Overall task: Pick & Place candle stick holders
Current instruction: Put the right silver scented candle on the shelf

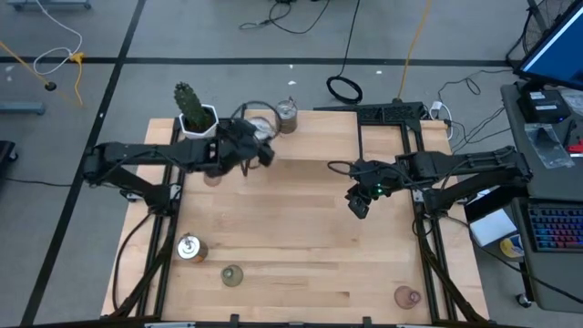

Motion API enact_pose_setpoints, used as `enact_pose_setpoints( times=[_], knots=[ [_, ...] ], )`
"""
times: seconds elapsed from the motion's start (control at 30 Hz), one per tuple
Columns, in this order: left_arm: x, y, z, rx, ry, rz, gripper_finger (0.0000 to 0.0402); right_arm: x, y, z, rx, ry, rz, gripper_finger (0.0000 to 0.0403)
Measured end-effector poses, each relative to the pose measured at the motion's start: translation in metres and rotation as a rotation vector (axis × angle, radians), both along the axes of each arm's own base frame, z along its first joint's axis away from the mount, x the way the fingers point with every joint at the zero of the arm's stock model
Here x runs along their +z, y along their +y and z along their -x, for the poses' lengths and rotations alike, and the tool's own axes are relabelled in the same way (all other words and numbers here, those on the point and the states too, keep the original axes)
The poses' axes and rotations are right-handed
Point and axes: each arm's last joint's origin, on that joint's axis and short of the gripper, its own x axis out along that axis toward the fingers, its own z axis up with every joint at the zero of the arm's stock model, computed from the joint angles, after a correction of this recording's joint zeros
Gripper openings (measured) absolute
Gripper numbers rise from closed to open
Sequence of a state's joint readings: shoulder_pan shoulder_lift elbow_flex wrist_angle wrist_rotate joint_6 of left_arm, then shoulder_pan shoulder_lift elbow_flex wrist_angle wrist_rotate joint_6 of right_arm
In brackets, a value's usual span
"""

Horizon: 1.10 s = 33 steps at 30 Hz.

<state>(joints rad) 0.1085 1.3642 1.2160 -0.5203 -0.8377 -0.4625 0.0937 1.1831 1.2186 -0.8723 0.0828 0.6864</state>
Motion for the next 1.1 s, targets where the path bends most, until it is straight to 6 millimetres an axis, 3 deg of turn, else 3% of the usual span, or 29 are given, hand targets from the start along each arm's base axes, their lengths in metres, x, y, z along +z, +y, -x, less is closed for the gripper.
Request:
enact_pose_setpoints(
  times=[0.2,0.43,0.8,1.1],
  knots=[
    [-0.006,0.037,0.005,0.141,-0.061,0.01,0.0357,0.0,-0.001,0.0,-0.014,0.0,0.022,0.0091],
    [-0.027,0.062,0.01,0.199,-0.145,0.047,0.0357,0.0,-0.001,0.0,-0.018,-0.001,0.047,0.0091],
    [-0.056,0.078,0.016,0.234,-0.263,0.017,0.0357,0.0,-0.001,0.0,-0.02,-0.002,0.05,0.0091],
    [-0.062,0.085,0.007,0.228,-0.277,-0.019,0.0357,0.001,-0.001,-0.001,-0.021,-0.015,0.049,0.0091]
  ],
)
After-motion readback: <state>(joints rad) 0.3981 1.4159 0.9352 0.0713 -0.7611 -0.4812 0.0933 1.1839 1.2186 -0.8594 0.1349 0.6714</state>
